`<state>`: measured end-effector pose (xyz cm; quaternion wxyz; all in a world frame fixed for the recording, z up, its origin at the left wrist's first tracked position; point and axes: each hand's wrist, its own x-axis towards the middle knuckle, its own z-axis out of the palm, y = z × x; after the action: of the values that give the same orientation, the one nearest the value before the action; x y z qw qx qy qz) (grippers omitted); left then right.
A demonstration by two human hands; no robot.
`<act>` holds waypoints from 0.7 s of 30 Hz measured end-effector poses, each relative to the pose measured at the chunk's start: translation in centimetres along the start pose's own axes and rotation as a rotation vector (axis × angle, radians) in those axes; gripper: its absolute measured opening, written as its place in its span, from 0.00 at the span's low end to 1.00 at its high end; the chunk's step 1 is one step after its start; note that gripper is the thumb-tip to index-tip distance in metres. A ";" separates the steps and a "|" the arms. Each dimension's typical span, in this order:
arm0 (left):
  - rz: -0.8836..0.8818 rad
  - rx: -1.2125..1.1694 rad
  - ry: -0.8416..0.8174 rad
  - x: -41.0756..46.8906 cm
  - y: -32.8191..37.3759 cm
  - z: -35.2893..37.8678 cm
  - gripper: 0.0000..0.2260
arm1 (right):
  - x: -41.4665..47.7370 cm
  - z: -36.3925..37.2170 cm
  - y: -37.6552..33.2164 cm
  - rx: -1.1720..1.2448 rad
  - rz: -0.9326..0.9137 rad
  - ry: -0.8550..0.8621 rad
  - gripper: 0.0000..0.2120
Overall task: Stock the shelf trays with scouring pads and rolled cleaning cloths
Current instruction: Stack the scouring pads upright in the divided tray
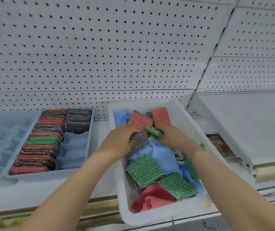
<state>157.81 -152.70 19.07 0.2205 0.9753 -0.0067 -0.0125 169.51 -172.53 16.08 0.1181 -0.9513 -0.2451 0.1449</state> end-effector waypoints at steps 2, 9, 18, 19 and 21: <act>0.001 -0.064 0.061 0.9 0.1 -1.3 0.19 | 1.4 -0.9 1.0 0.009 0.023 0.099 0.08; 0.066 0.132 -0.112 10.9 -0.1 -1.0 0.18 | 3.3 -5.4 3.2 -0.051 0.133 0.007 0.06; 0.065 0.410 -0.234 13.9 -2.6 2.1 0.38 | 7.6 -4.1 3.5 -0.065 -0.103 -0.014 0.33; 0.048 0.353 -0.212 13.5 -2.7 1.7 0.37 | 8.2 -4.0 3.4 -0.088 -0.124 -0.036 0.39; 0.031 0.237 -0.176 12.5 -2.9 0.6 0.33 | 9.5 -3.9 3.1 -0.146 -0.135 -0.098 0.50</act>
<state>170.30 -150.62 17.00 0.1027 0.9894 -0.0426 -0.0936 180.13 -171.05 16.71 0.0457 -0.9305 -0.3239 0.1649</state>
